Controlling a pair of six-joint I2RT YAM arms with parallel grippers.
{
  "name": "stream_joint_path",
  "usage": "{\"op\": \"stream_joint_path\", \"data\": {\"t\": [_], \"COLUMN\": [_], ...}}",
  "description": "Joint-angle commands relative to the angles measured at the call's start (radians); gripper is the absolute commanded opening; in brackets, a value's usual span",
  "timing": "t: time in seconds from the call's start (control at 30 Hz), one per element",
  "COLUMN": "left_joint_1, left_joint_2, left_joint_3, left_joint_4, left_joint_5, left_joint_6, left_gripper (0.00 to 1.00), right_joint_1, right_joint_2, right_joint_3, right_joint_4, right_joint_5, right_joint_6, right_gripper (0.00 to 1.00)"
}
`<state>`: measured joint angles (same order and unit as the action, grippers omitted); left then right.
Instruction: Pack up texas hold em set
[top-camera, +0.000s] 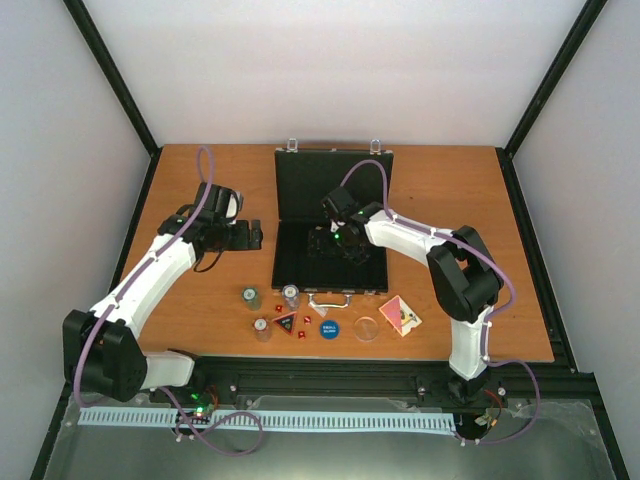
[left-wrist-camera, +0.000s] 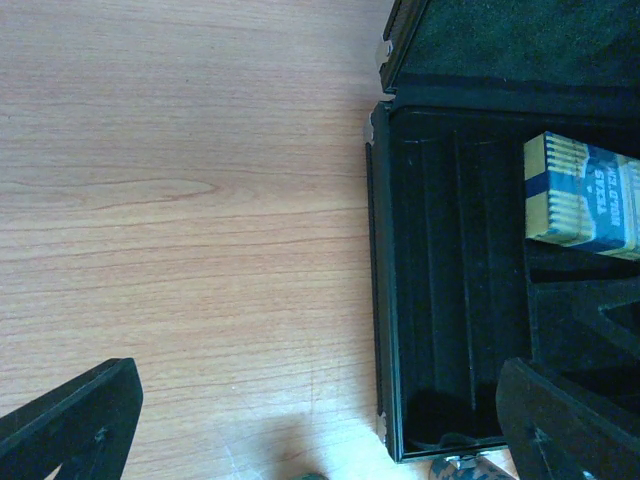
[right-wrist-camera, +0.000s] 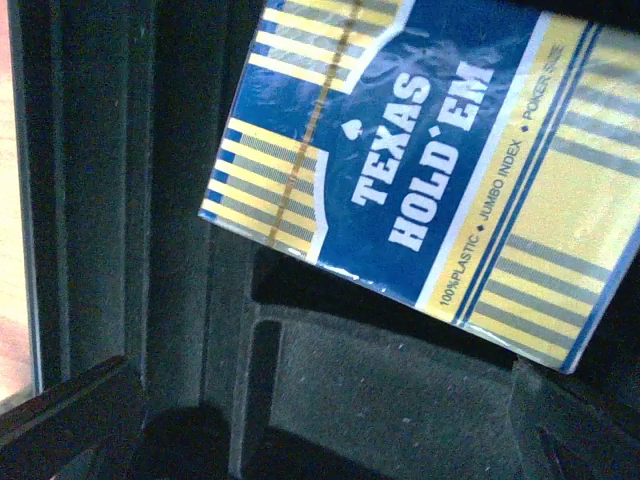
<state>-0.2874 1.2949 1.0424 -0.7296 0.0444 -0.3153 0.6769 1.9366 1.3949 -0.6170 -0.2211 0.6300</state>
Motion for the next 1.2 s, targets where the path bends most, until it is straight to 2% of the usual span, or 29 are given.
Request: {"op": "stream_joint_path", "data": {"t": [0.0,0.17,0.4,0.57,0.77,0.87,1.17], "left_joint_1": [-0.003,-0.004,-0.002,-0.003,-0.004,-0.003,-0.002], "left_joint_2": [0.009,0.009,0.0,-0.003,0.01,0.017,0.038], "left_joint_3": [0.029,0.025,0.022,0.026,0.044,0.06,0.07], "left_joint_4": [0.003,0.004,0.002,0.003,-0.003,-0.008,0.004], "left_joint_5": [-0.005,-0.004,-0.008,-0.007,-0.005,-0.005,0.001], "left_joint_6": [0.019,0.018,0.016,0.014,0.012,0.012,-0.001], "left_gripper": [1.0,1.0,1.0,1.0,1.0,1.0,1.0], "right_joint_1": [-0.007,-0.006,-0.002,0.012,0.012,0.01,-0.004], "right_joint_2": [0.006,-0.004,-0.042,-0.119,-0.216,-0.292,-0.614], "right_joint_3": [-0.003,0.001,0.007,0.023,0.019,-0.071,-0.443], "right_joint_4": [0.049,0.061,0.018,-0.044,-0.198,-0.291,-0.351], "right_joint_5": [0.114,0.181,0.102,0.126,0.276,0.328,0.293], "right_joint_6": [-0.003,-0.013,-0.059,-0.099,-0.141,-0.163,-0.153], "right_gripper": [1.0,1.0,1.0,1.0,1.0,1.0,1.0]}}
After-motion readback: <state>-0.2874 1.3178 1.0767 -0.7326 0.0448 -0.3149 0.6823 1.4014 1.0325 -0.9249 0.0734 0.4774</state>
